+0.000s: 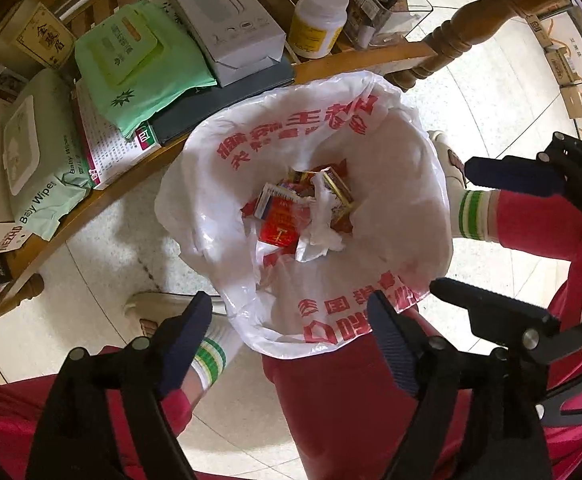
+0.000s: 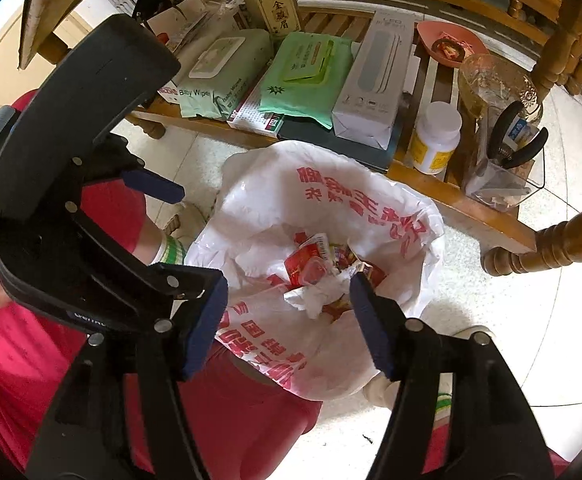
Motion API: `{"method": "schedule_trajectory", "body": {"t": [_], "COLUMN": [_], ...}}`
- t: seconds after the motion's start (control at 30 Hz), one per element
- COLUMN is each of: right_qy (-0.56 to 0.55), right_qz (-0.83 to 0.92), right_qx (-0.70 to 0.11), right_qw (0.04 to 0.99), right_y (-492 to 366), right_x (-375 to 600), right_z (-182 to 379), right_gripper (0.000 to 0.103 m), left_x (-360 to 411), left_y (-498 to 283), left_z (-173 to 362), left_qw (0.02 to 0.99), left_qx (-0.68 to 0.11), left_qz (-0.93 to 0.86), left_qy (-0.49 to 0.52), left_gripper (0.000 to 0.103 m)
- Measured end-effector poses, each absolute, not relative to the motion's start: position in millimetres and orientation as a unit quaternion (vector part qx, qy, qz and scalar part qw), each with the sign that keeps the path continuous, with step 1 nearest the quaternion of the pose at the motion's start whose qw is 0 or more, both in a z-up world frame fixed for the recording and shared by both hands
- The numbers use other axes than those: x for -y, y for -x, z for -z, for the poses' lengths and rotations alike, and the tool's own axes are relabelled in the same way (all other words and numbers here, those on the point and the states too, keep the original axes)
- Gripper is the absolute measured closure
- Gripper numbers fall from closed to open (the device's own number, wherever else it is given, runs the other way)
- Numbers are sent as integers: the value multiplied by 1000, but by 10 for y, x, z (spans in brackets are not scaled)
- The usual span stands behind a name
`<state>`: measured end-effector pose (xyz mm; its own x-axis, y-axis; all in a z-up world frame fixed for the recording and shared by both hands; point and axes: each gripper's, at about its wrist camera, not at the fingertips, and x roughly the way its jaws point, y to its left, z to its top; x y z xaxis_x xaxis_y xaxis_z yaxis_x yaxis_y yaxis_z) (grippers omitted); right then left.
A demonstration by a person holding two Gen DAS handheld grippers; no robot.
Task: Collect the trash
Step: 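Open both tools to drop the red pack and container into the bag, then raise both tools back over the table toward the last two boxes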
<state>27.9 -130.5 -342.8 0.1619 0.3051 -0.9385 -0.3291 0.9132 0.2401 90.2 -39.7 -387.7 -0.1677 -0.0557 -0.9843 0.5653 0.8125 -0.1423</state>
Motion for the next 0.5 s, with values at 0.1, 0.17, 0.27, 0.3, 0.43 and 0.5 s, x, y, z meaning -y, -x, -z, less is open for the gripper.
{"method": "schedule_trajectory", "body": {"t": [0.1, 0.17, 0.27, 0.3, 0.43, 0.5], "right_qy": [6, 5, 12, 13, 20, 22], "right_qz": [-211, -215, -225, -231, -242, -240], "right_qx": [-611, -609, -596, -590, -567, -556], "right_qw": [763, 763, 770, 774, 787, 795], "right_y": [-255, -222, -137, -88, 47, 72], "right_x": [1288, 1273, 1248, 1250, 1279, 1326], "right_z": [3394, 3331, 3128, 2999, 2483, 2191], "right_gripper": [40, 39, 34, 31, 22, 18], "left_x": [428, 421, 385, 346, 171, 80], "left_y": [-869, -816, -697, -635, -477, -453], "left_z": [3880, 3833, 3614, 3469, 2881, 2526], "left_qw": [620, 618, 625, 632, 653, 667], "left_qx": [-721, -722, -711, -703, -674, -654], "left_qz": [248, 249, 257, 263, 275, 282], "left_qy": [-184, -187, -194, -194, -206, -218], "left_gripper": [24, 24, 24, 22, 17, 14]}}
